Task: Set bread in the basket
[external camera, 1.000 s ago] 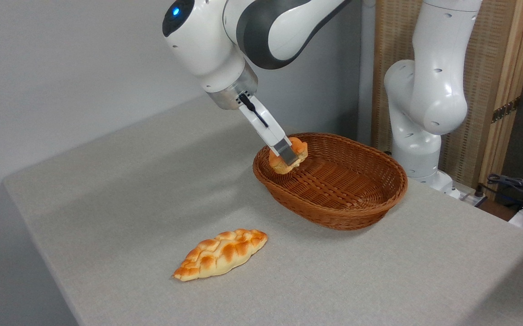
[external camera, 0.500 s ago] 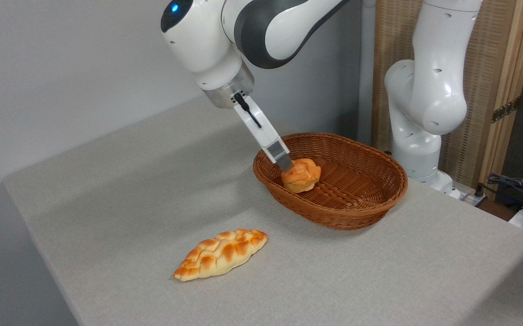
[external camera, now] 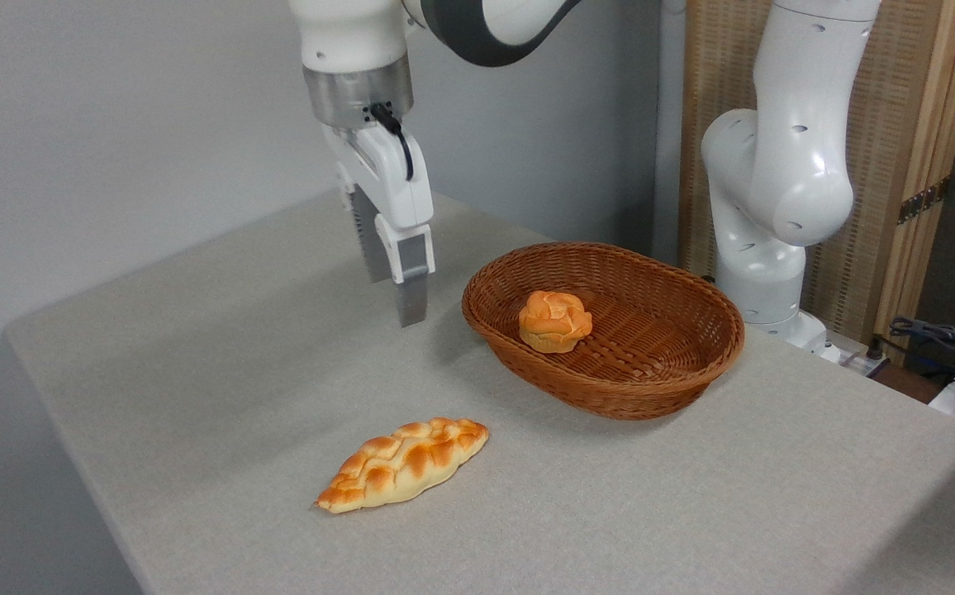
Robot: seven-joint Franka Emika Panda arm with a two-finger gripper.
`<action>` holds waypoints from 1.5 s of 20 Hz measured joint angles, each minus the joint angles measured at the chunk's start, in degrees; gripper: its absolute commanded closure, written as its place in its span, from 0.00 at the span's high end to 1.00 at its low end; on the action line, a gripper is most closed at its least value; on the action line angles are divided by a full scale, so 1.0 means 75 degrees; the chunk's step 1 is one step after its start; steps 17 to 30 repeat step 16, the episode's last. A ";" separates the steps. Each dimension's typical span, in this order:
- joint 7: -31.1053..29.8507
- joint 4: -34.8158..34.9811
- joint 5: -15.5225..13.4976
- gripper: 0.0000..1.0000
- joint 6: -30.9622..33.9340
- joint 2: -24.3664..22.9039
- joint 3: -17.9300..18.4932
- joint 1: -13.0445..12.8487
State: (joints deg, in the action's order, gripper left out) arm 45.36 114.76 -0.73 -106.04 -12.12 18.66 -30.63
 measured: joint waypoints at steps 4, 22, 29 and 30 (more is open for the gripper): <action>-0.0786 -0.0139 0.0157 1.00 -0.0372 0.0086 0.0115 0.0015; -0.1938 -0.1074 -0.0271 1.00 -0.0660 0.0888 0.0492 0.0016; -0.1938 -0.1074 -0.0271 1.00 -0.0660 0.0888 0.0492 0.0016; -0.1938 -0.1074 -0.0271 1.00 -0.0660 0.0888 0.0492 0.0016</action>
